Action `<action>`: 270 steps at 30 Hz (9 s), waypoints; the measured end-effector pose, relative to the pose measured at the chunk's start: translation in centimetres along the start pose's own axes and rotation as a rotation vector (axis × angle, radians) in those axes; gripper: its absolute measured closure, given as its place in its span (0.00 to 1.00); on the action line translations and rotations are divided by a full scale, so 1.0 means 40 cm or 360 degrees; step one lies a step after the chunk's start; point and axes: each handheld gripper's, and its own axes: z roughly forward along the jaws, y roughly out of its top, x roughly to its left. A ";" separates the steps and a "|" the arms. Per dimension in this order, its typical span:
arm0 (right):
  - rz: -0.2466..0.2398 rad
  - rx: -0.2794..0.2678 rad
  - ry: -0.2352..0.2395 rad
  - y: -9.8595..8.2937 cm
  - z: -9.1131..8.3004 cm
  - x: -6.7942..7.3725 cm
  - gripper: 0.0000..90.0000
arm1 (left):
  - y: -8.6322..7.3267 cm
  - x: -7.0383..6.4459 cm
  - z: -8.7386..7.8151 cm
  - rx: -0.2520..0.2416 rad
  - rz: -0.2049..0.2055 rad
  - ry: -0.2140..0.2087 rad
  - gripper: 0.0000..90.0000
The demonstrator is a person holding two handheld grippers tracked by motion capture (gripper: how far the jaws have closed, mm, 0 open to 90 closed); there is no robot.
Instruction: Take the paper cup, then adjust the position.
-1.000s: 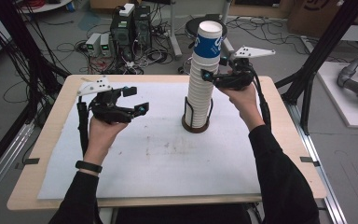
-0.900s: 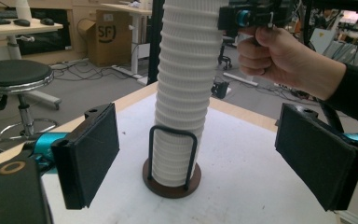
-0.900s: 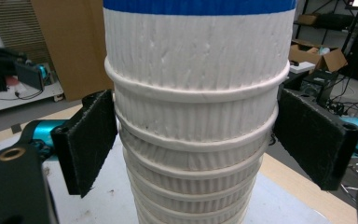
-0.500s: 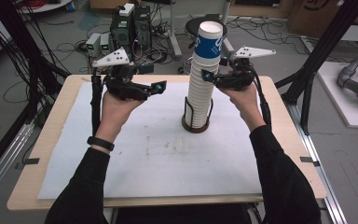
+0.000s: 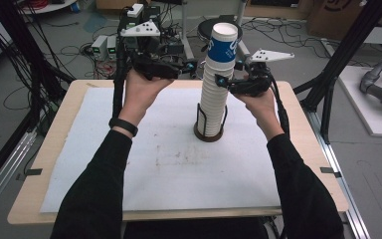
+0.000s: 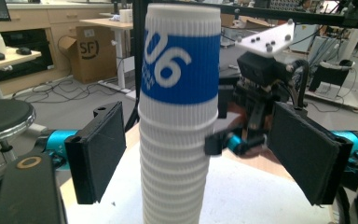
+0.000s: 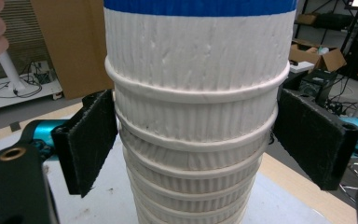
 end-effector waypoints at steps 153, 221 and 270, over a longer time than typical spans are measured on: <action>-0.0053 -0.0112 -0.0018 -0.072 -0.158 0.062 0.17 | -0.213 -0.121 -0.133 -0.0061 -0.0072 -0.0250 0.33; -0.0013 -0.0044 0.0418 -0.248 -0.206 0.170 0.17 | -0.355 -0.169 -0.091 -0.0037 -0.0096 -0.0388 0.33; -0.0112 0.0199 0.0690 -0.284 -0.067 0.303 0.18 | -0.355 -0.225 -0.018 -0.0107 -0.0155 -0.0555 0.34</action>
